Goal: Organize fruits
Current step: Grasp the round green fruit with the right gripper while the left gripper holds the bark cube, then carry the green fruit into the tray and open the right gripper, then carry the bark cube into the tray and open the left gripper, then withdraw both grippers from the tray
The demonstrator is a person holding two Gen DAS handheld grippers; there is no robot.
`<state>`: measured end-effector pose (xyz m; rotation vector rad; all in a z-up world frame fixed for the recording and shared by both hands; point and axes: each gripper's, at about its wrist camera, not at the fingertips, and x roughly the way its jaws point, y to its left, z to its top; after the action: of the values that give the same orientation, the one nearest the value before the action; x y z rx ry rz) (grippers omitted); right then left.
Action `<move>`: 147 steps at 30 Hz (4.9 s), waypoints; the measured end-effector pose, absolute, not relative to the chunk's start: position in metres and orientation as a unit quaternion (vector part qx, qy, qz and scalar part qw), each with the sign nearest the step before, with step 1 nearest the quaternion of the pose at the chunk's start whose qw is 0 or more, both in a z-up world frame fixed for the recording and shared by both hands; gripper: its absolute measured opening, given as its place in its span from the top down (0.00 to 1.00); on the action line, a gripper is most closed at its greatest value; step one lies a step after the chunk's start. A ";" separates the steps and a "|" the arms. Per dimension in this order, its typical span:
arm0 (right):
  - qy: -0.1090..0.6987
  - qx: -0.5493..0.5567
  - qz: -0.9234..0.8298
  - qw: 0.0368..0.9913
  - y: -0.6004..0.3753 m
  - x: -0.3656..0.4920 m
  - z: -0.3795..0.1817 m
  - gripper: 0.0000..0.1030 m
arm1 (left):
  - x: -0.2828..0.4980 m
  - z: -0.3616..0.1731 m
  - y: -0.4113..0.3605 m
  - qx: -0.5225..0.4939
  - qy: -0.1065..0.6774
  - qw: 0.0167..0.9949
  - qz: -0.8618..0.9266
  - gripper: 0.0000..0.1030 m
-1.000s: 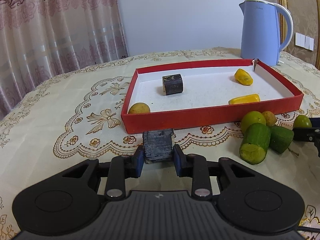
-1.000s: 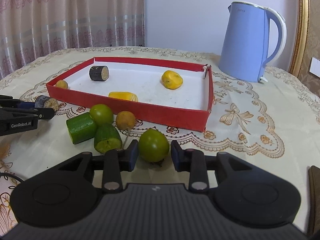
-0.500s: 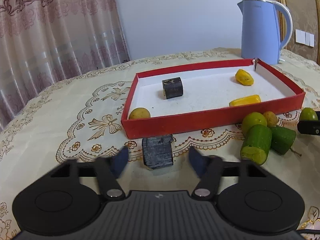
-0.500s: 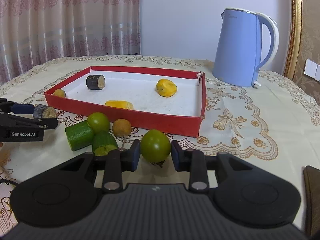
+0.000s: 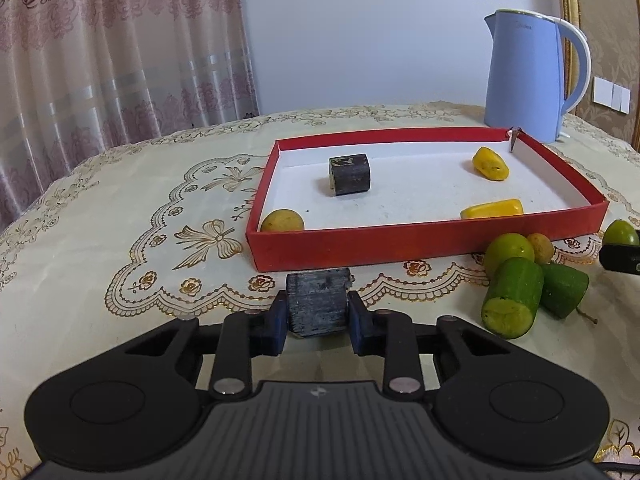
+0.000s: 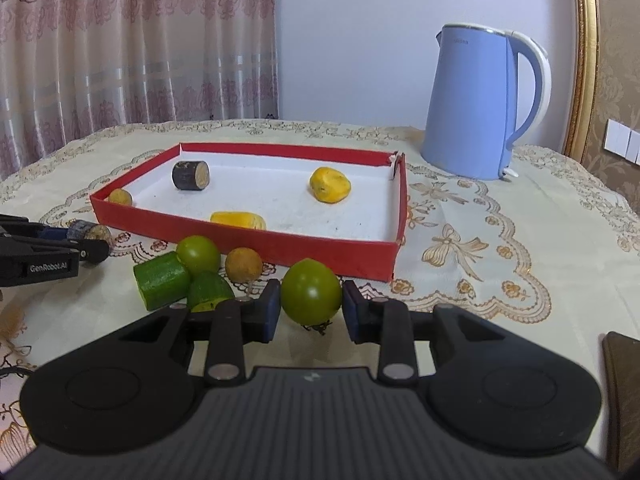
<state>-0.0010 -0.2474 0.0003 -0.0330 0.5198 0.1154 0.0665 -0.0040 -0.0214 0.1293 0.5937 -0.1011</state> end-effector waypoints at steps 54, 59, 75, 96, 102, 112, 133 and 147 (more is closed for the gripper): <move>0.286 -0.033 0.013 0.958 -0.265 0.128 0.023 0.71 | 0.059 -0.018 0.003 0.045 0.271 0.960 -0.058 0.72; 0.306 -0.029 0.005 0.952 -0.269 0.150 0.011 0.71 | 0.059 -0.018 0.004 0.040 0.270 0.960 -0.062 0.72; 0.175 0.120 0.022 0.977 -0.273 0.034 0.010 0.21 | 0.059 -0.018 0.004 0.037 0.270 0.960 -0.061 0.72; 0.166 0.213 0.073 0.960 -0.308 0.029 -0.006 0.18 | 0.058 -0.004 -0.008 0.055 0.281 0.955 -0.077 0.72; 0.163 0.210 0.077 0.961 -0.307 0.027 -0.006 0.18 | 0.081 0.023 -0.043 0.092 0.258 0.958 -0.088 0.72; 0.174 0.217 0.067 0.958 -0.309 0.030 -0.009 0.13 | 0.170 0.025 -0.091 0.105 0.295 0.944 -0.106 0.72; 0.164 0.265 0.084 0.947 -0.319 0.033 -0.016 0.13 | 0.133 0.046 -0.078 0.159 0.248 0.955 -0.040 0.19; 0.190 0.302 0.081 0.931 -0.329 0.042 -0.027 0.13 | 0.036 0.002 -0.068 0.202 0.214 0.944 -0.150 0.20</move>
<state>0.0419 -0.3286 -0.0268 0.6179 0.3883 0.1664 0.0363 -0.0680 0.0023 0.4114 0.4358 -0.3063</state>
